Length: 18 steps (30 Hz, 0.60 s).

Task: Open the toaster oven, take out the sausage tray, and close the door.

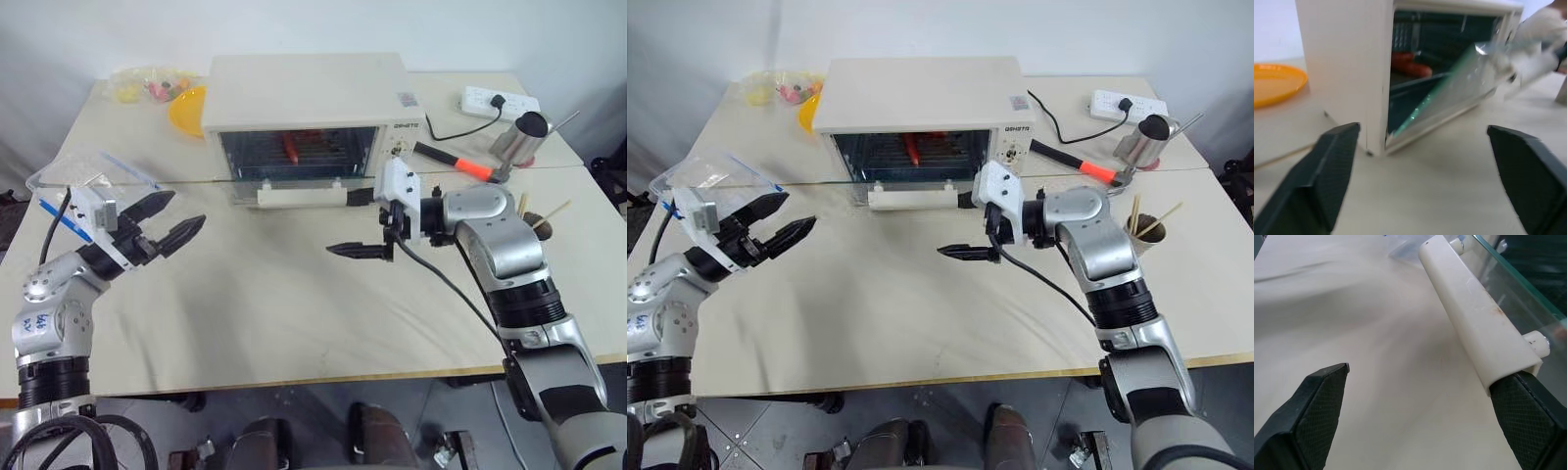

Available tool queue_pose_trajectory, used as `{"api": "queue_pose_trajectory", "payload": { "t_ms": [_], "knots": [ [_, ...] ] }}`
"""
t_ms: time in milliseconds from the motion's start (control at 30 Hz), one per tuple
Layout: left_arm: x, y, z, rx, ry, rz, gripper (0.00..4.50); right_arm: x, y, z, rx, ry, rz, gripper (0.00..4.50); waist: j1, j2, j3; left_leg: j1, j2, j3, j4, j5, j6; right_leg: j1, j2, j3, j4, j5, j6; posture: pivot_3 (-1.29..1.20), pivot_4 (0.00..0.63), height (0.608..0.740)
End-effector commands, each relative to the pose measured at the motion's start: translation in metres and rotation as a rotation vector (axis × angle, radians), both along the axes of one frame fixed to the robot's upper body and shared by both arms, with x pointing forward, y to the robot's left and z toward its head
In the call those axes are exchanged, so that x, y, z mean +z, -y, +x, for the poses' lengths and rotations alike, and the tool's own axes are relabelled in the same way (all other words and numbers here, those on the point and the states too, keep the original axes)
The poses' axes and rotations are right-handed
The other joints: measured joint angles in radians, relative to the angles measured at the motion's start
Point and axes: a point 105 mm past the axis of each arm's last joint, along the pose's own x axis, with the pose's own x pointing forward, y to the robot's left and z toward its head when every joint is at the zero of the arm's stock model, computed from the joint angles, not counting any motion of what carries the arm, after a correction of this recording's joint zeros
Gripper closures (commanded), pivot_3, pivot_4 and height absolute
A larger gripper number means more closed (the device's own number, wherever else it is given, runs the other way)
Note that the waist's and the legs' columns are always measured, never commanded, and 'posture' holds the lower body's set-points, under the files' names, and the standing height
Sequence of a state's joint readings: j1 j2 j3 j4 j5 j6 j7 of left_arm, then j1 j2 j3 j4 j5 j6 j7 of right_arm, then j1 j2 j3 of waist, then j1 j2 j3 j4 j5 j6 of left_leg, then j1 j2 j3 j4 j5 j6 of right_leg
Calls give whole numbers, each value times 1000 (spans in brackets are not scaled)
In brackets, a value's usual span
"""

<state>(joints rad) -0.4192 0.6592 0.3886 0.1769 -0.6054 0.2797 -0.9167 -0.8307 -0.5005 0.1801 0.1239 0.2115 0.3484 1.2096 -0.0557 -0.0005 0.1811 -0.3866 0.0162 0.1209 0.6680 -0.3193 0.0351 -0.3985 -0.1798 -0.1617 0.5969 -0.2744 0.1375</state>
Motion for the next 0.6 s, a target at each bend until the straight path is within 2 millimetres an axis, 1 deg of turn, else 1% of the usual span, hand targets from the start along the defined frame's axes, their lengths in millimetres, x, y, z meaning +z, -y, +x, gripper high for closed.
{"api": "queue_pose_trajectory", "payload": {
  "t_ms": [33,100,133,233,300,333,367,500,600],
  "knots": [
    [29,-9,-6,-40,79,-29,1518,1,-12,-11,67,50,0,0,0,0,0,0,0,0,0,0,0,0,0,0,0,0,0,0,150,740],
    [40,-6,-9,-117,78,-45,2117,-3,-13,-12,67,48,-6,0,0,0,0,0,0,0,0,0,0,0,0,0,0,0,0,0,150,740],
    [43,-4,-9,-151,71,-42,2393,-4,-13,-12,66,48,-3,0,1,0,0,0,0,0,0,0,0,0,1,0,0,0,0,0,150,740],
    [45,3,-4,-203,68,-28,3330,-4,-14,-13,64,49,6,0,2,0,0,0,0,0,0,0,0,0,0,0,0,0,0,0,150,740],
    [46,9,1,-231,71,-29,4064,-4,-14,-15,63,49,8,0,3,0,0,0,0,0,0,0,0,0,0,0,1,0,0,0,150,740],
    [46,12,3,-249,68,-28,4331,-5,-14,-15,62,49,8,0,3,0,0,0,0,0,0,0,0,0,1,0,1,0,0,0,150,740],
    [43,17,11,-257,51,-9,4447,-5,-14,-16,58,48,11,0,4,0,0,0,0,0,0,0,0,0,1,0,1,0,0,0,150,740],
    [35,30,28,-268,15,41,4447,-5,-13,-18,41,47,17,0,2,0,0,0,-1,0,0,0,0,0,1,0,1,0,0,0,150,740],
    [24,43,36,-317,-29,79,4447,-7,-10,-19,9,32,15,0,3,0,0,0,-1,0,0,0,0,0,1,-1,1,0,0,0,150,740]
  ]
}}
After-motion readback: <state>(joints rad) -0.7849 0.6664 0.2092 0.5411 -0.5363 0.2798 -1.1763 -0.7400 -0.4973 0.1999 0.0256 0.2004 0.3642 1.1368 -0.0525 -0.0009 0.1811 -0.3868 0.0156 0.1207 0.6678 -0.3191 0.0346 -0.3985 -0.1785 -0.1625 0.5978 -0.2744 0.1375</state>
